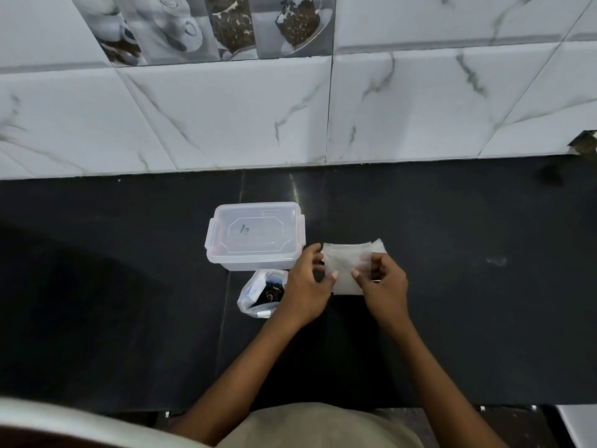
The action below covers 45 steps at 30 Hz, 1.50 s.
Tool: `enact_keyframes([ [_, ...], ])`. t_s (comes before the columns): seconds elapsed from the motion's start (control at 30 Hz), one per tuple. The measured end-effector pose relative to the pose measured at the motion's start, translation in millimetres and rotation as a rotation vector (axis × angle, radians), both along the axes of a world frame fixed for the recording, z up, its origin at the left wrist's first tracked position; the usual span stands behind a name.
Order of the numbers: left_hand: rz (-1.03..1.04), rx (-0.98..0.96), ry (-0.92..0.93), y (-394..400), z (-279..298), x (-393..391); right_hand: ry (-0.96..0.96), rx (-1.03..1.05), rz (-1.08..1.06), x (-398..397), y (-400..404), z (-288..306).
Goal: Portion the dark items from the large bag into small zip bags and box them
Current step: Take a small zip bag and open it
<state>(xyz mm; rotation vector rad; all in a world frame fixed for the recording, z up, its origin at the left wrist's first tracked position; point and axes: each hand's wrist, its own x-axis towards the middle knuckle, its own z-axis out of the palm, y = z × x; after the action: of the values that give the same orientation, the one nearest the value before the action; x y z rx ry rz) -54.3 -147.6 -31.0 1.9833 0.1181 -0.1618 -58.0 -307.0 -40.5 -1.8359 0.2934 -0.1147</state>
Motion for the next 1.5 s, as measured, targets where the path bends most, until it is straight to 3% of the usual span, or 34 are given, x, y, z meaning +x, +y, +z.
enact_keyframes([
  [0.17, -0.029, -0.033, 0.056, -6, 0, -2, 0.102, 0.077, -0.135, 3, -10, -14],
  [0.4, -0.091, -0.021, 0.1, -14, -1, -9, 0.21, -0.156, -0.27, 28, -31, -26],
  [0.53, -0.094, -0.053, 0.119, -8, -1, -13, 0.162, -0.204, -0.295, 20, -24, -19],
  [0.8, -0.078, -0.098, -0.011, 6, 3, -21, -0.025, 0.07, -0.014, -30, 19, 13],
  [1.07, -0.186, -0.053, -0.14, 36, 15, -30, -0.023, 0.229, 0.172, -52, 32, 25],
  [1.27, -0.027, -0.389, -0.126, 45, 20, -46, -0.015, 0.318, 0.165, -55, 45, 28],
  [1.37, 0.081, -0.271, -0.264, 49, 26, -53, 0.004, 0.304, 0.175, -54, 49, 25],
  [1.5, 0.058, -0.048, -0.396, 55, 28, -52, 0.016, 0.325, 0.17, -52, 56, 23],
])
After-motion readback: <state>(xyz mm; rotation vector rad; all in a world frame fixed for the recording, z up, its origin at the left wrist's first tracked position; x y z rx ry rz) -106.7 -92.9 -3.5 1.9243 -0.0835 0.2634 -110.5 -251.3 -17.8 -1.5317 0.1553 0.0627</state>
